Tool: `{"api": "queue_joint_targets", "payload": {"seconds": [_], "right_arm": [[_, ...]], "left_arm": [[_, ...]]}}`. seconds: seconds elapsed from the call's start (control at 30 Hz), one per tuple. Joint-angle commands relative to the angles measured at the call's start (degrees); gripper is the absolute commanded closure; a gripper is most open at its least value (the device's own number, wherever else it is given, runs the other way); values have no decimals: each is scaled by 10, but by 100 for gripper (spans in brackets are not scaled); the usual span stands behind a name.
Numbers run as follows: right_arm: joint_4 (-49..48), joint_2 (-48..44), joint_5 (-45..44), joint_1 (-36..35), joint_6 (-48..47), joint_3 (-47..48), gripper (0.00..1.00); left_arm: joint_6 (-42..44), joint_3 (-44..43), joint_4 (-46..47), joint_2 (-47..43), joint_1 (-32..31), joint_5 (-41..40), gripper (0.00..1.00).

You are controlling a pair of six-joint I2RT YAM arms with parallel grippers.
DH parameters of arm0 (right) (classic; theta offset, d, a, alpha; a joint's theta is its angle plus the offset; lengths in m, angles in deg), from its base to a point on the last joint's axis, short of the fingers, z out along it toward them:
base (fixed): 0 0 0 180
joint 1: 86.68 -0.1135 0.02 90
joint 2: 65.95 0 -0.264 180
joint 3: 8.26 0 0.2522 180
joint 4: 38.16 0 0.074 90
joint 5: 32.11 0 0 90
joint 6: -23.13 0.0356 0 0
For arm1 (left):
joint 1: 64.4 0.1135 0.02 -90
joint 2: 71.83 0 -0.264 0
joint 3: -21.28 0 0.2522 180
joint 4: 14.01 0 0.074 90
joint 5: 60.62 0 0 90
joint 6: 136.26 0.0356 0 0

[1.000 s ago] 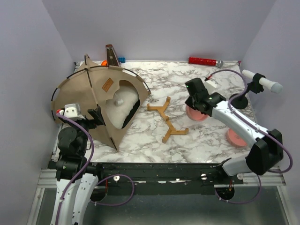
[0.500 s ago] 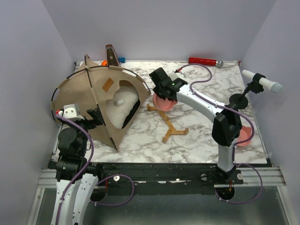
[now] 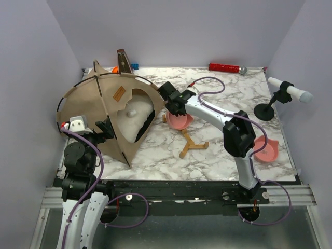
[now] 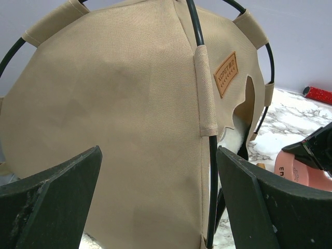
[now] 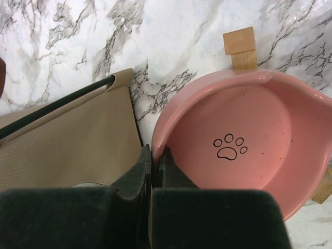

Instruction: Set up the pet tent

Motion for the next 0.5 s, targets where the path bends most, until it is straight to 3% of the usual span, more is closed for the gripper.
{"api": "queue_joint_targets", "payload": {"seconds": [0.0, 0.47], "right_arm": [[26, 13, -59, -11, 29, 33, 100], [39, 68, -87, -16, 40, 50, 98]], "left_arm": [[3, 6, 9, -7, -2, -13, 1], [6, 6, 8, -8, -1, -14, 1]]}}
